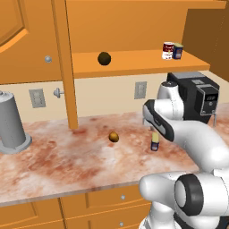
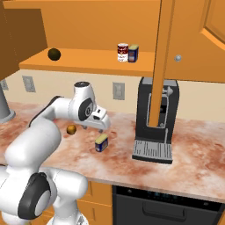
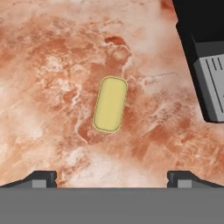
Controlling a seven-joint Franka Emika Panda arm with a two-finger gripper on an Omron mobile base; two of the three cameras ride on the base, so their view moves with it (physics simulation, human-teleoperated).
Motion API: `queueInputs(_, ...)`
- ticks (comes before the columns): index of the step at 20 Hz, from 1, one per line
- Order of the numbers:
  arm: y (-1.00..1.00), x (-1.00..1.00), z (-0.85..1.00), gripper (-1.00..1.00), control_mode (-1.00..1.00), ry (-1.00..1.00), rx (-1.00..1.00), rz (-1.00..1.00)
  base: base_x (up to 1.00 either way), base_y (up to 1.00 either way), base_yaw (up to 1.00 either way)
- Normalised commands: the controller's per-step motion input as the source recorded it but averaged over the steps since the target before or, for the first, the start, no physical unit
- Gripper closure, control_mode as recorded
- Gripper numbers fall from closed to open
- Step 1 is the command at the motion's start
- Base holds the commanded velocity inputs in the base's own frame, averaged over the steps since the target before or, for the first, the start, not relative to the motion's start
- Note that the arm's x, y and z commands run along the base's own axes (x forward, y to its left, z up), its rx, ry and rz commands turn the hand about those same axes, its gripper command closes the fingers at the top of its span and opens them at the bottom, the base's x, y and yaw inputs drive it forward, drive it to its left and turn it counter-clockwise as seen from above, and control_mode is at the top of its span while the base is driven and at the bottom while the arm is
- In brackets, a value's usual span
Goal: Pick the cans from the counter and place them in their designated side in the cabinet.
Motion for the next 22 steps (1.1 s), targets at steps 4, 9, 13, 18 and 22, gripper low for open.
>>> queueInputs(4, -0.01, 0.16, -0.16, -1.0, -1.0, 0.02, 0.01, 0.0, 0.0, 0.0, 0.0)
queueInputs(9, -0.05, 0.1, -0.2, -1.0, -1.0, 0.01, 0.01, 0.0, 0.0, 0.0, 0.0)
queueInputs(13, -0.04, 0.13, -0.23, -1.0, -1.0, 0.01, 0.0, 0.0, 0.0, 0.0, 0.0)
queueInputs(18, -0.01, 0.17, -0.21, -1.0, -1.0, 0.0, 0.0, 0.0, 0.0, 0.0, 0.0)
queueInputs(22, 0.0, 0.18, -0.16, -1.0, -1.0, 0.01, 0.0, 0.0, 0.0, 0.0, 0.0)
